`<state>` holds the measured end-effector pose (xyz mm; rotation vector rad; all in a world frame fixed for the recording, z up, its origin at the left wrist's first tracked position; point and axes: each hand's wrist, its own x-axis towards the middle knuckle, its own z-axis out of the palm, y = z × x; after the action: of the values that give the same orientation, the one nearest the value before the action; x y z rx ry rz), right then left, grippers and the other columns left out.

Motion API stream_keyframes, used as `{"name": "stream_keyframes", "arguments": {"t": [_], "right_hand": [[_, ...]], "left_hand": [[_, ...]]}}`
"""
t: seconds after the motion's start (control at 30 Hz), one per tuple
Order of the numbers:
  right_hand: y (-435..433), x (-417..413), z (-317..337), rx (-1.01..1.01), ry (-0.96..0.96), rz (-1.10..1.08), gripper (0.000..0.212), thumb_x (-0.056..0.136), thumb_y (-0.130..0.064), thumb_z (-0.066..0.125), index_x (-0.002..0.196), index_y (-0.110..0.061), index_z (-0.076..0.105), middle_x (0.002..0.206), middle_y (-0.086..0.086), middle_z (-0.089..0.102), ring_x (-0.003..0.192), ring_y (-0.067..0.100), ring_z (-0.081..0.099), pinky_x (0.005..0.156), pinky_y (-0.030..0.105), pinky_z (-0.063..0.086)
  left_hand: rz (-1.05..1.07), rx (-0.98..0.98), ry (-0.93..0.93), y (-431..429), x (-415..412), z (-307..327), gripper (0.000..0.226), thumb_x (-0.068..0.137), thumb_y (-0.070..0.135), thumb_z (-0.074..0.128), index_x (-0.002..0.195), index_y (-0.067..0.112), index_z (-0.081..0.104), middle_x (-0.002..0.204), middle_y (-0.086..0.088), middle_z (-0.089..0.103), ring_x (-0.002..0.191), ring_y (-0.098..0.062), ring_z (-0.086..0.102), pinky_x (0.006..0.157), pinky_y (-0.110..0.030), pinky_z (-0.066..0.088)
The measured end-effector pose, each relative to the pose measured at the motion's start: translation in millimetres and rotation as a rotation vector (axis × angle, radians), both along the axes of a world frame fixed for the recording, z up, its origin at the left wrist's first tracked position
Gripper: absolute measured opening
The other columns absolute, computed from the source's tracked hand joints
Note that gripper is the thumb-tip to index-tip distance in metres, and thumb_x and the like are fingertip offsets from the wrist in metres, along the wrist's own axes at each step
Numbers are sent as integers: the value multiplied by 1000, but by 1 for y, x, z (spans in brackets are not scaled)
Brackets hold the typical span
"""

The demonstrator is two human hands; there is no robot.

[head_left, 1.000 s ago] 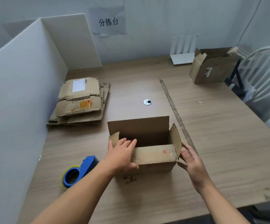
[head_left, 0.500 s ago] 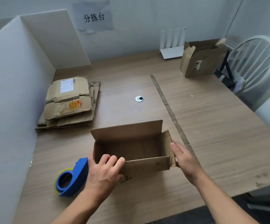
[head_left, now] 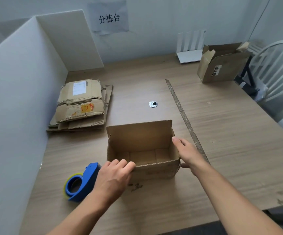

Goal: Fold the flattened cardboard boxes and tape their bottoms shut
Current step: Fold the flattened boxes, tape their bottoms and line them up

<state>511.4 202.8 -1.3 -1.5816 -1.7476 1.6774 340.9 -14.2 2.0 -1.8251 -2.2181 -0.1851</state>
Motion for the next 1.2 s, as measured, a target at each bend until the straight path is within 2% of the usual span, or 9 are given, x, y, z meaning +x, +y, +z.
{"name": "stream_keyframes", "arguments": {"t": [0.13, 0.23, 0.37, 0.53, 0.73, 0.87, 0.97, 1.03, 1.2], "right_hand": [[5, -5, 2, -44, 22, -10, 34, 94, -64, 50, 113, -38, 61, 102, -18, 57, 104, 19, 59, 82, 40, 54], [6, -5, -2, -49, 61, -12, 35, 95, -60, 49, 113, -36, 66, 91, -7, 61, 88, 19, 60, 88, 49, 57], [1, 3, -8, -80, 135, -10, 37, 99, -57, 46, 127, -39, 61, 123, -14, 63, 109, 16, 61, 91, 49, 56], [-2, 18, -16, -69, 215, -41, 46, 97, -66, 36, 126, -39, 61, 127, -8, 64, 115, 16, 60, 85, 41, 52], [-10, 53, -35, -89, 332, -146, 23, 106, -31, 42, 117, -36, 62, 119, 1, 67, 113, 18, 63, 88, 44, 48], [-20, 57, -54, -101, 209, 85, 52, 93, -8, 58, 136, -36, 51, 136, -5, 57, 119, 14, 56, 82, 32, 47], [-31, 43, -52, -65, 220, 215, 74, 67, -34, 76, 137, -33, 51, 133, -12, 61, 128, 13, 52, 101, 35, 48], [-35, 35, -53, -20, 247, 173, 65, 64, -30, 77, 126, -30, 59, 118, -12, 69, 124, 15, 57, 104, 34, 46], [-42, 32, -36, 136, 296, 94, 88, 64, -36, 90, 141, -39, 47, 132, -10, 49, 122, 1, 49, 101, 28, 40]], "left_hand": [[-61, -5, 37, -4, 1, -3, 9, 80, 15, 56, 79, 23, 58, 64, 6, 46, 55, -19, 44, 54, -29, 30], [-13, 63, -47, -1, -5, -2, 5, 86, 27, 59, 81, 24, 60, 67, 8, 51, 57, -18, 50, 56, -28, 32], [14, 8, -101, 6, -11, 1, 27, 70, 30, 86, 83, 24, 62, 70, 9, 55, 61, -18, 53, 55, -27, 34], [-16, 39, -175, -7, -21, 2, 39, 82, 47, 66, 112, 23, 65, 101, 7, 63, 93, -19, 59, 78, -33, 51], [338, 178, -708, -46, -31, -7, 85, 70, 62, 64, 144, 24, 46, 133, 10, 44, 123, -6, 41, 106, -28, 33], [547, 107, -1202, -57, -31, -36, 129, 46, 67, 84, 154, 24, 28, 144, 8, 42, 133, -6, 42, 113, -29, 33], [556, 107, -1447, -47, -27, -48, 90, 56, 42, 94, 135, 28, 52, 133, 13, 62, 129, -8, 52, 105, -31, 44], [575, 148, -1436, -38, -24, -49, 56, 66, 21, 89, 116, 27, 63, 114, 13, 71, 118, -14, 61, 95, -32, 50], [593, 408, -1491, -27, -29, -33, 41, 80, -2, 77, 115, 15, 66, 100, 0, 75, 103, -24, 68, 71, -19, 55]]}}
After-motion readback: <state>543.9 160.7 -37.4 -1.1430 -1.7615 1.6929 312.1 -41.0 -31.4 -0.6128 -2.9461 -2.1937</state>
